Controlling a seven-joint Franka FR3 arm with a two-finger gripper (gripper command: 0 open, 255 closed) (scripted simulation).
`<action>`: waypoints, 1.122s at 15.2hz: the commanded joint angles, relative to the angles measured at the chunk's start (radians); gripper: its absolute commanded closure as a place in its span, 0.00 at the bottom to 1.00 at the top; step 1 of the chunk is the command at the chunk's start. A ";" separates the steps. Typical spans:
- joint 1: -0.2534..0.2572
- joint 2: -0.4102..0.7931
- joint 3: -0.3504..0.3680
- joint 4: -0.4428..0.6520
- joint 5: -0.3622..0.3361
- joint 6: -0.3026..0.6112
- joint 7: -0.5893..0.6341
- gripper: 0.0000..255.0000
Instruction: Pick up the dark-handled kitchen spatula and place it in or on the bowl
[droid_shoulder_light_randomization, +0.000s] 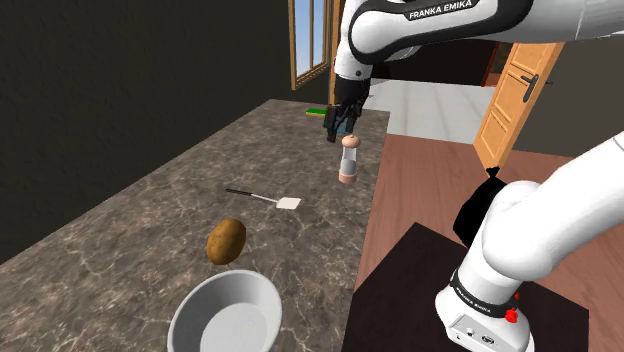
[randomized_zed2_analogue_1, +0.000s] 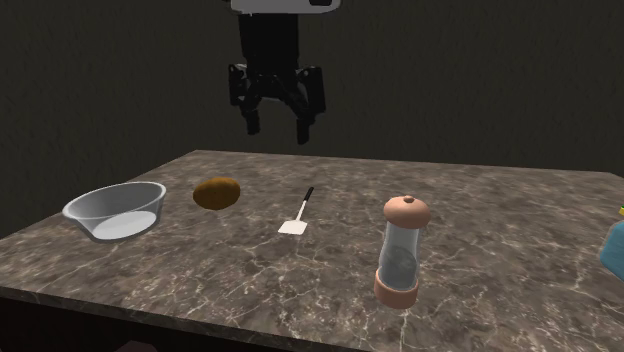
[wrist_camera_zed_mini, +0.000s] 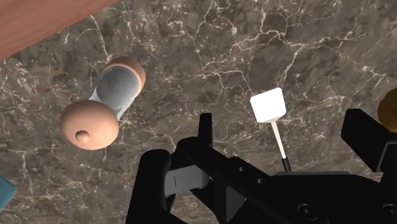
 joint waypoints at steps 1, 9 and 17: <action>0.010 0.063 0.007 0.009 0.002 0.052 -0.012 0.00; 0.045 0.341 0.033 0.125 0.001 0.206 -0.056 0.00; 0.075 0.631 0.062 0.314 -0.019 0.297 -0.088 0.00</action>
